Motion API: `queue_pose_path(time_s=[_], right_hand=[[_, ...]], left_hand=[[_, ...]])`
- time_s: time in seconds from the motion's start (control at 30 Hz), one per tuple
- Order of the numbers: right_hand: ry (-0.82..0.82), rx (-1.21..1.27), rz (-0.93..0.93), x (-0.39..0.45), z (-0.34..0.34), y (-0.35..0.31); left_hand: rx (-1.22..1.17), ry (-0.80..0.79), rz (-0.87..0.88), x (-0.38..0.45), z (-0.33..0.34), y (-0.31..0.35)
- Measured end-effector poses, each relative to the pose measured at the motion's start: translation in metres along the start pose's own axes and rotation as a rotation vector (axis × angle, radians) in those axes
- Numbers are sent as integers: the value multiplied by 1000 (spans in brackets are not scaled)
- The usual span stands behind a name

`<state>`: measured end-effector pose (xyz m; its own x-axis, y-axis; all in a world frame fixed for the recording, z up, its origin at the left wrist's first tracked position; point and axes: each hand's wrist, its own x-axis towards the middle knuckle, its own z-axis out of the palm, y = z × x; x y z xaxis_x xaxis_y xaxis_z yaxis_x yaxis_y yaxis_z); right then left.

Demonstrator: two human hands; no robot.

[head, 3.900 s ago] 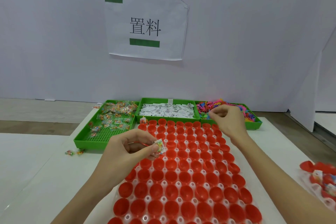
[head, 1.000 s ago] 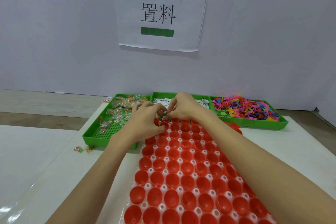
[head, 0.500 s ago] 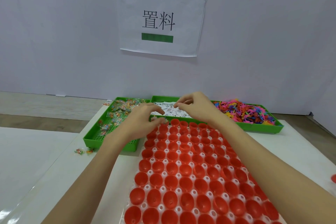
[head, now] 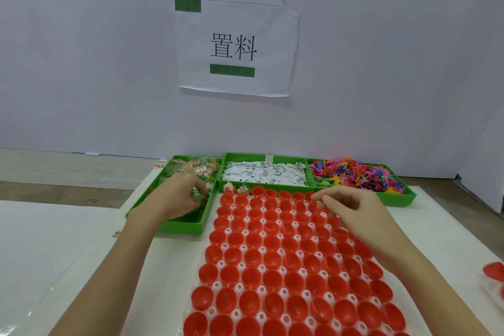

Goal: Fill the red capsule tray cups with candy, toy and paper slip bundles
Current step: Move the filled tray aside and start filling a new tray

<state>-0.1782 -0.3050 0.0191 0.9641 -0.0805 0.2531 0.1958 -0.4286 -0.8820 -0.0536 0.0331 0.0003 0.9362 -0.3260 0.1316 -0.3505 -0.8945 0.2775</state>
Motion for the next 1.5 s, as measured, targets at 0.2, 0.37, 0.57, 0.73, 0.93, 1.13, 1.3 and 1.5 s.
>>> queue_pose_path(time_s=[0.2,0.37,0.57,0.73,0.93,1.13,1.3,1.5], right_hand=[[27,22,37,-11,-5,10],[48,41,80,-12,-8,12],[51,59,89,-13,-10,9],[51,36,91,-15,-8,8],[63,-146,-16,-13,3,4],[33,-417,-102,33,18,0],[-56,-686,-113,98,28,7],[-199,-888,-49,141,39,29]], left_hand=[[95,65,-17,1,-1,5],[122,195,-33,-5,-20,10],[-287,469,107,-42,-49,56],[-524,480,259,-87,-6,85],[-424,503,378,-96,19,76],[-274,521,475,-95,19,66],[-170,557,523,-96,21,65],[-61,555,536,-95,19,59]])
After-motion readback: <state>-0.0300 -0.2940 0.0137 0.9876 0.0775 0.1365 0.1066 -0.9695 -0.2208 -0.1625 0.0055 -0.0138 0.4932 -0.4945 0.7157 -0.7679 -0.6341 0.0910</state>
